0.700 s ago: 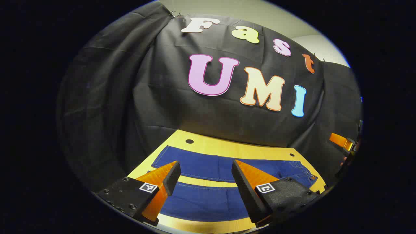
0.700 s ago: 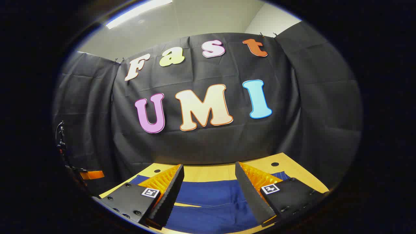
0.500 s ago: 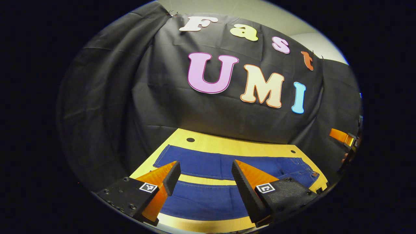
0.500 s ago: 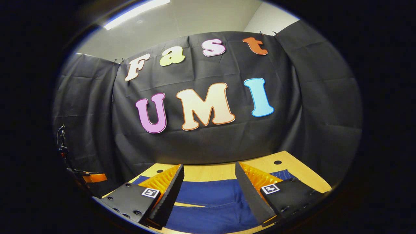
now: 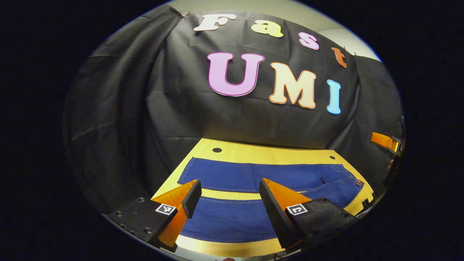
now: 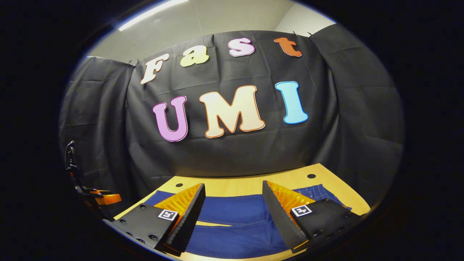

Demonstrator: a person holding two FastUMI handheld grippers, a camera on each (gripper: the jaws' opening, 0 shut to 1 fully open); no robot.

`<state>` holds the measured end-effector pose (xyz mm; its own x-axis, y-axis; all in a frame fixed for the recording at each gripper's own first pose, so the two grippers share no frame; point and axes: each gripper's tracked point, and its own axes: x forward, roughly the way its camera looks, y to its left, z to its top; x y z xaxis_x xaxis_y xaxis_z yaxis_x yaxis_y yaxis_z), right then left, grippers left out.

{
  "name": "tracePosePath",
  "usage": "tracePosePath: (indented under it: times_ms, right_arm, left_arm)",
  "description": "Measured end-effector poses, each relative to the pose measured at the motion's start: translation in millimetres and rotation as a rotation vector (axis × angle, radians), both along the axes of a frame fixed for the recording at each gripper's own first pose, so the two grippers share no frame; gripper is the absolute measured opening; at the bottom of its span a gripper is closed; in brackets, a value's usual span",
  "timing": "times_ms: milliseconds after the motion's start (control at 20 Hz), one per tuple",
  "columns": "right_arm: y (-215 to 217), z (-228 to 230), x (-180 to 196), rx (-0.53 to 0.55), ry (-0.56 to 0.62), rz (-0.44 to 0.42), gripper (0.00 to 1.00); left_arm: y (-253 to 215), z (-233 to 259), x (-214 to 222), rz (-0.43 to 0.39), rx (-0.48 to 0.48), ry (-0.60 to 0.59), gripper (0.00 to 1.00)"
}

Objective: Grasp the waist and the cuffs of the jeans and fold them to make the two legs overlap; first hold the waist and fold one-third of the jeans toward the cuffs, then hold the cuffs and fold the remaining one-third in the same direction to finish folding.

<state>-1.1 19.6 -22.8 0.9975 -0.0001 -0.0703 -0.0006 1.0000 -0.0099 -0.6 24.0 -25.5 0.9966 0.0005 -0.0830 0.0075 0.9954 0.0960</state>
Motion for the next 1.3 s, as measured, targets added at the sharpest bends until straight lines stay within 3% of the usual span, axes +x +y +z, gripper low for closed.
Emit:
tracePosePath:
  times_ms: [300, 500, 900, 1300]
  right_arm:
    - [-5, -15, -4, -0.01, 0.036, -0.018, 0.98]
    - [-5, -30, -5, -0.03, 0.064, -0.024, 0.98]
    - [9, -64, -7, -0.059, 0.133, 0.006, 0.98]
    - [21, -91, -3, -0.074, 0.205, 0.048, 0.98]
  left_arm:
    - [15, -43, -5, -0.057, 0.134, 0.112, 0.95]
    - [15, -75, -12, -0.148, 0.137, 0.212, 0.94]
    - [63, -140, -29, -0.19, 0.226, 0.463, 0.95]
    - [97, -189, -32, -0.27, 0.424, 0.688, 0.95]
